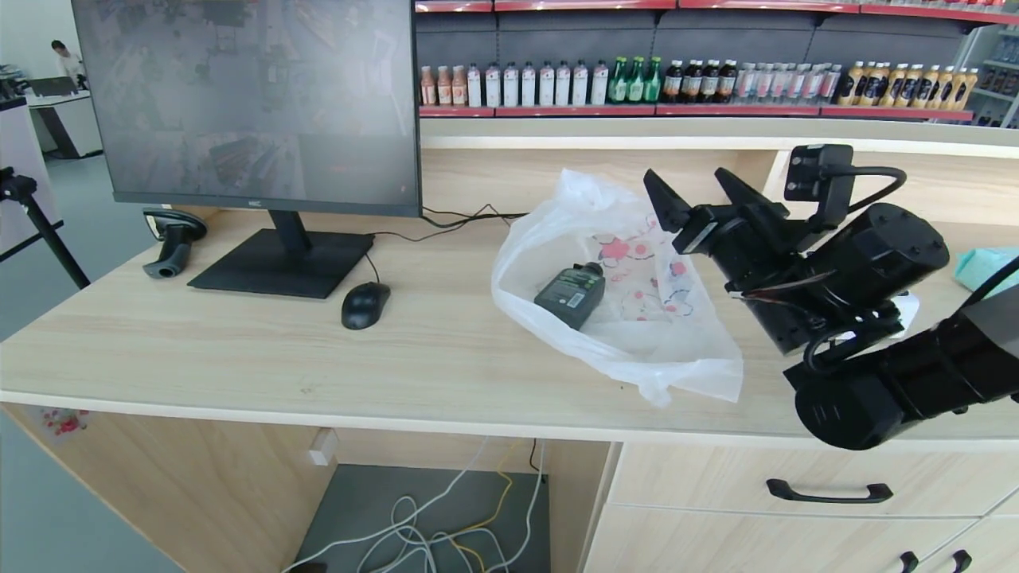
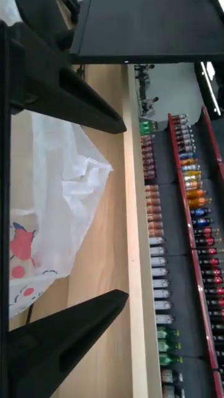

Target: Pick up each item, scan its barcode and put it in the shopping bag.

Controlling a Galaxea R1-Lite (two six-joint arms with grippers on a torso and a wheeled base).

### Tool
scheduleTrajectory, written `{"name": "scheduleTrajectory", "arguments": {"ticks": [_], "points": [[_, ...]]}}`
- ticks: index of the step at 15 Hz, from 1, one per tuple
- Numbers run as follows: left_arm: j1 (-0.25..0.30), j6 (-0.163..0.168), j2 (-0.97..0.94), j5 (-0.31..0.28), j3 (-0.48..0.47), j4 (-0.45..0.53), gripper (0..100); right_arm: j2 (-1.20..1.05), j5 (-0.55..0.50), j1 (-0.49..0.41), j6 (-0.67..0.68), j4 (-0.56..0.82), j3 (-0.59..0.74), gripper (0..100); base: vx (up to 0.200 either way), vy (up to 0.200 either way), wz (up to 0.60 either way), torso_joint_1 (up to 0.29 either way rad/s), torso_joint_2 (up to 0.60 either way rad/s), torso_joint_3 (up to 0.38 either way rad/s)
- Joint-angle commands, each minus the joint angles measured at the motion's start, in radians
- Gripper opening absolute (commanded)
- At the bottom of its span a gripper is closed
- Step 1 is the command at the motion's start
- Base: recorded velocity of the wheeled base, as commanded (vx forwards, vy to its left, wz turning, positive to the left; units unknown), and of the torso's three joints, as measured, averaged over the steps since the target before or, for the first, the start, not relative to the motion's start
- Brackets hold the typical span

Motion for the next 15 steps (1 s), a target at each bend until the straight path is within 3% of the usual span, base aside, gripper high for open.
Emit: {"name": "scheduleTrajectory", "arguments": {"ticks": [1, 4, 9, 15], "points": [[0.0, 0.0, 0.0, 0.0, 0.0, 0.0, 100, -0.136, 0.001, 0.075, -0.05, -0.015, 0.187, 100, 0.0, 0.0, 0.0, 0.0, 0.0, 0.0], [0.0, -0.002, 0.0, 0.0, 0.0, 0.0, 100, -0.186, 0.001, 0.089, -0.076, -0.015, 0.244, 100, 0.0, 0.0, 0.0, 0.0, 0.0, 0.0], [0.0, -0.003, 0.0, 0.0, 0.0, 0.0, 100, -0.292, 0.001, 0.084, -0.087, -0.015, 0.365, 100, 0.0, 0.0, -0.6, 0.0, 0.0, 0.003], [0.0, -0.005, 0.0, 0.0, 0.0, 0.0, 100, -0.352, -0.001, 0.084, -0.098, -0.015, 0.4, 100, 0.0, -0.033, -0.5, 0.0, 0.0, 0.005]]}}
